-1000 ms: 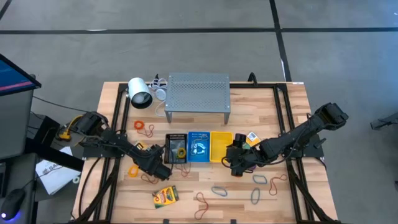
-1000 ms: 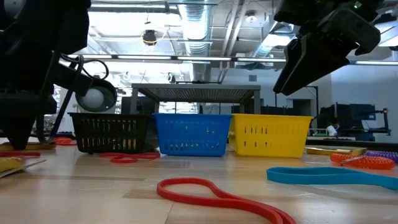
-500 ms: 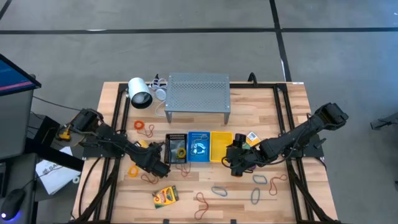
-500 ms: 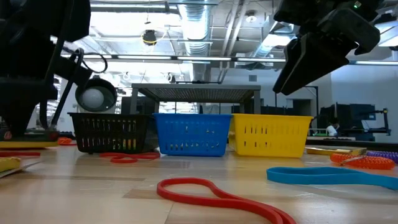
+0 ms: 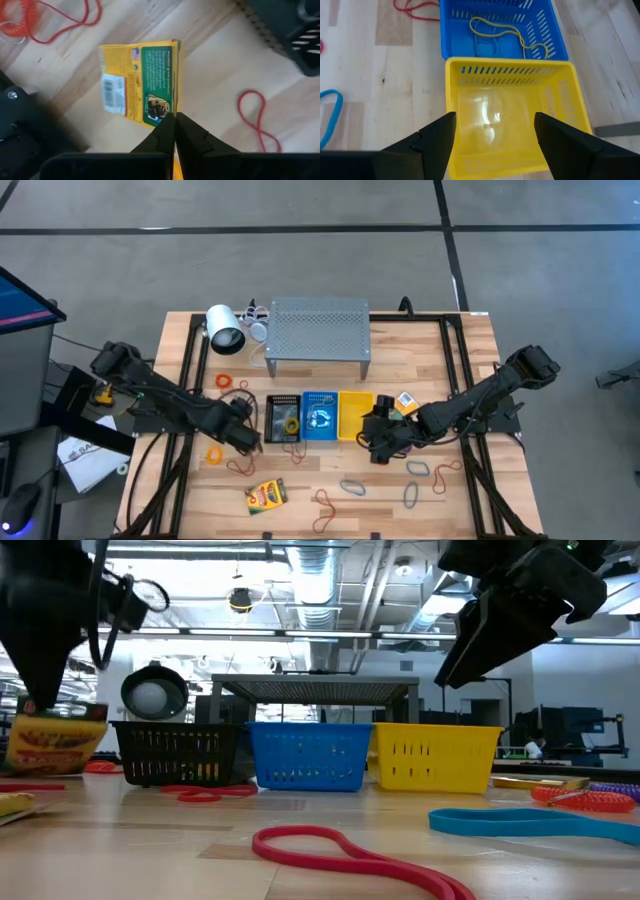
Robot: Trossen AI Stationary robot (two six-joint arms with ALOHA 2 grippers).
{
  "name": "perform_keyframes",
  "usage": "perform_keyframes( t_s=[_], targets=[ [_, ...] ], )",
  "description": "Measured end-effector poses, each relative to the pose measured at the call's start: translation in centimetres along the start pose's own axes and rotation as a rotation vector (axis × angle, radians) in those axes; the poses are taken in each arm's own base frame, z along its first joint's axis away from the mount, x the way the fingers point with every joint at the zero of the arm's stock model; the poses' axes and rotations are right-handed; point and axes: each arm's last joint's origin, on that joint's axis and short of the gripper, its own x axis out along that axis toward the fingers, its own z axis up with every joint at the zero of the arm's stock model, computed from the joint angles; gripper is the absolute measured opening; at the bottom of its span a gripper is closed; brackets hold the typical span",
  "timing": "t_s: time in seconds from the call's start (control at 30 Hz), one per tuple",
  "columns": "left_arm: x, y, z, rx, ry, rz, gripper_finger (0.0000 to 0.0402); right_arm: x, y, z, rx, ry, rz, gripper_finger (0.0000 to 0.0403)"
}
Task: Pick & Place Office Desk Supplies
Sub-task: Put the yellow crayon box into the yellow basket
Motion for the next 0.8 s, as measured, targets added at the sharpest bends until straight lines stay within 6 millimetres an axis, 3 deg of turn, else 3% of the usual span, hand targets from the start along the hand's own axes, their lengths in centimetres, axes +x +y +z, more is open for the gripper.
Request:
perform_keyframes(
  t_s=[0.43, 0.8],
  targets=[
    [-4.0, 3.5, -0.2, 0.040, -0.061, -0.196, 0.0001, 0.1, 0.1, 2.6, -0.091, -0.215, 0.092, 0.0265],
    [-5.9, 5.7, -0.6, 0.113, -0.073, -0.345, 0.0001, 1.9, -3.9, 5.5, -0.058, -0.359, 0.310, 0.0265]
  ],
)
